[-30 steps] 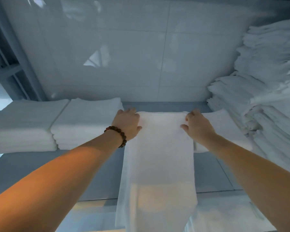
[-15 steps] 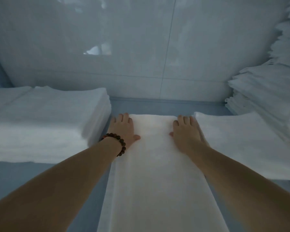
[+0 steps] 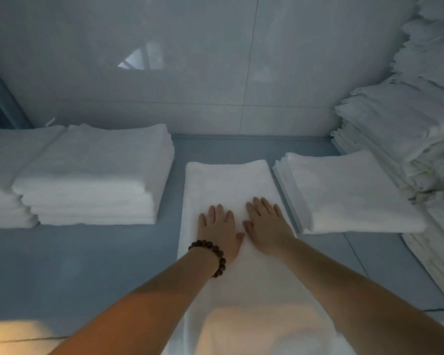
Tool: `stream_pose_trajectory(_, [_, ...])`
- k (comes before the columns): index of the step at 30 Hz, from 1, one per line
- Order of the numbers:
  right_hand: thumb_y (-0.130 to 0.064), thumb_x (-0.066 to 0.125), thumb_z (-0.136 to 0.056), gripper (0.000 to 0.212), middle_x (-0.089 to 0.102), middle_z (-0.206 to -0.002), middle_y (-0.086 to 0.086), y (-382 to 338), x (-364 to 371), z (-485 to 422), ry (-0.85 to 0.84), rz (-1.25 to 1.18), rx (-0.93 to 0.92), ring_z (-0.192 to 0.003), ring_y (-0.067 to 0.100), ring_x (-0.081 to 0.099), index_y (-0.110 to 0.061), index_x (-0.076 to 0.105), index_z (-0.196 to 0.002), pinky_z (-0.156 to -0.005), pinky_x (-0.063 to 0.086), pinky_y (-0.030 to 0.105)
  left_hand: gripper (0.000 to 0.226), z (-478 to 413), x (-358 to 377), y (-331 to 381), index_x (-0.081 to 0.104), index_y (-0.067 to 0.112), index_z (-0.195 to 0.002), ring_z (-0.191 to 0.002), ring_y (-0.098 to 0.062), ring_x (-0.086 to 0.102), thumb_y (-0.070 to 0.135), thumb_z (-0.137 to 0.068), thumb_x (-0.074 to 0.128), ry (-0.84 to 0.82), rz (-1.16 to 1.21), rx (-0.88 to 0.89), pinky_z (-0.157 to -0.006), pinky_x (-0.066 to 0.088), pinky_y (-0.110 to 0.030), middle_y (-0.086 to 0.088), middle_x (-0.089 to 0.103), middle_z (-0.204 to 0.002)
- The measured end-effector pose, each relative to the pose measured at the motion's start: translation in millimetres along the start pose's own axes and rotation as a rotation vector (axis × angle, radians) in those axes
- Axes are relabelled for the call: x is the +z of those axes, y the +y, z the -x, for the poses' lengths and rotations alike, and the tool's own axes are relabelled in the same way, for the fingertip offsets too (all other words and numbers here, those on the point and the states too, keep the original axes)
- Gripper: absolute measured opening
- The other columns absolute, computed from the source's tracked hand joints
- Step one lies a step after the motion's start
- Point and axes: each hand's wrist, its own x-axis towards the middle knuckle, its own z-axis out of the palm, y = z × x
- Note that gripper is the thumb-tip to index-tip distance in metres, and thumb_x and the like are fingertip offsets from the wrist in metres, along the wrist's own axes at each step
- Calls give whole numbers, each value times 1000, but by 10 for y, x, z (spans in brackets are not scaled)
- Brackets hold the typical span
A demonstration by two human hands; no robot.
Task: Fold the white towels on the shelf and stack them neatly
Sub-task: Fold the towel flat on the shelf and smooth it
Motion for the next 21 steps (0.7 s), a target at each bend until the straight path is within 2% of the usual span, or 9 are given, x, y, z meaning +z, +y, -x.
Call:
stream_pose_trajectory(4, [-42, 18, -100, 59, -7, -159, 8, -64, 72, 482, -30, -12, 18, -146, 24, -11, -17, 1, -150, -117, -6, 42, 69, 431, 90, 45, 3, 6, -148, -143, -35, -7, 48, -97, 21, -17, -7, -22, -117, -1, -47, -18, -6, -156])
stream_pose_trajectory(7, [-52, 18, -97, 65, -10, -159, 9, -114, 152, 756, -11, -34, 73, -145, 25, -14, -18, -1, -150, -118, -7, 45, 73, 640, 184, 64, -2, 3, -147, -144, -33, -9, 50, -96, 18, 15, -10, -43, -117, -3, -46, -17, -8, -156])
stream_pose_trajectory(11, [-63, 6, -91, 73, -21, -156, 8, -188, 291, 919, -16, -30, 144, -143, 25, -22, -22, -16, -147, -117, -9, 48, 75, 782, 372, 11, -14, 4, -145, -143, -28, -16, 54, -94, 9, 82, 8, -20, -117, -8, -43, -13, -16, -156])
stream_pose_trajectory(17, [-64, 4, -90, 74, -17, -157, 8, -170, 327, 683, 90, -19, 157, -144, 25, -19, -22, -14, -148, -117, -8, 49, 78, 478, 400, -147, -7, 6, -148, -144, -26, -12, 58, -90, 1, 162, -21, 33, -117, -5, -44, -12, -10, -157])
stream_pose_trajectory(21, [-64, 5, -90, 74, -14, -158, 8, -126, 279, 311, 108, -16, 142, -145, 25, -17, -22, -11, -149, -118, -7, 49, 81, 131, 369, -300, -3, 8, -148, -144, -25, -10, 60, -86, -4, 206, -37, 37, -116, -9, -41, -10, -7, -158])
